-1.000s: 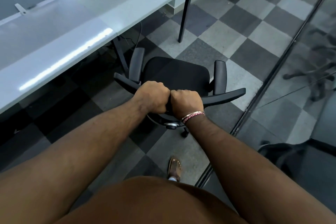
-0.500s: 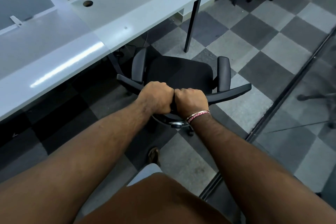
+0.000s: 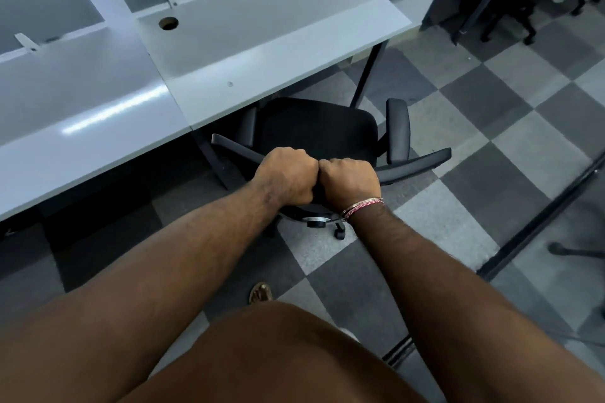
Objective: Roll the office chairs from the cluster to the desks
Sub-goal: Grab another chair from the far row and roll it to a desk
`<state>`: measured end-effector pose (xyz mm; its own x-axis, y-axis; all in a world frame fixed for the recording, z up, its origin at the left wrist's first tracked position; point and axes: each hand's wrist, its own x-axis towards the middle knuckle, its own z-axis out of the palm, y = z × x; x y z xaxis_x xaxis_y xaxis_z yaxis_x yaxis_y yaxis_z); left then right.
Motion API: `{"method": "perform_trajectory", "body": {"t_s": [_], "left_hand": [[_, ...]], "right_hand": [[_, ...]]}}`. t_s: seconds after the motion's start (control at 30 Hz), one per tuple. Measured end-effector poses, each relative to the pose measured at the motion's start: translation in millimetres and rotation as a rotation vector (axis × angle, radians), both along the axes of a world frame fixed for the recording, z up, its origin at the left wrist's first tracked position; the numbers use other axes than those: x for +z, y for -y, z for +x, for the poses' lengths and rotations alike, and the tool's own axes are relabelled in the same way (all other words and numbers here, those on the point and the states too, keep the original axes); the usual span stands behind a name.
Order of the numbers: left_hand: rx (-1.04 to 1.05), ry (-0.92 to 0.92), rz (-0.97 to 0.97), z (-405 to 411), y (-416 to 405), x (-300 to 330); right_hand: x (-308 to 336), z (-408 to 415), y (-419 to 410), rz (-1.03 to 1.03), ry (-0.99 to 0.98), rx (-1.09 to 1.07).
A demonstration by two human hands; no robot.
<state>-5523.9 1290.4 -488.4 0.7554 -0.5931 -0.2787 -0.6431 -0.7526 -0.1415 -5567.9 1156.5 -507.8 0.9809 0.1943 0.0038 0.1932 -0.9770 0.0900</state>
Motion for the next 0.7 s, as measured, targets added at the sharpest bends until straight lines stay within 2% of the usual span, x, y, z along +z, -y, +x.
{"method": "perform_trajectory", "body": {"t_s": [0.27,0.47,0.7], "left_hand": [[0.142,0.044,0.035,51,54,-1],[0.351,0.025,0.018,74,124,1],[0.431,0.0,0.011,113,186,-4]], "right_hand": [[-6,77,61,0.01,0.06,0.215],[0,130,130,0.014,0.032,0.417],[-5,189,194,-0.013,0.023,0.568]]}}
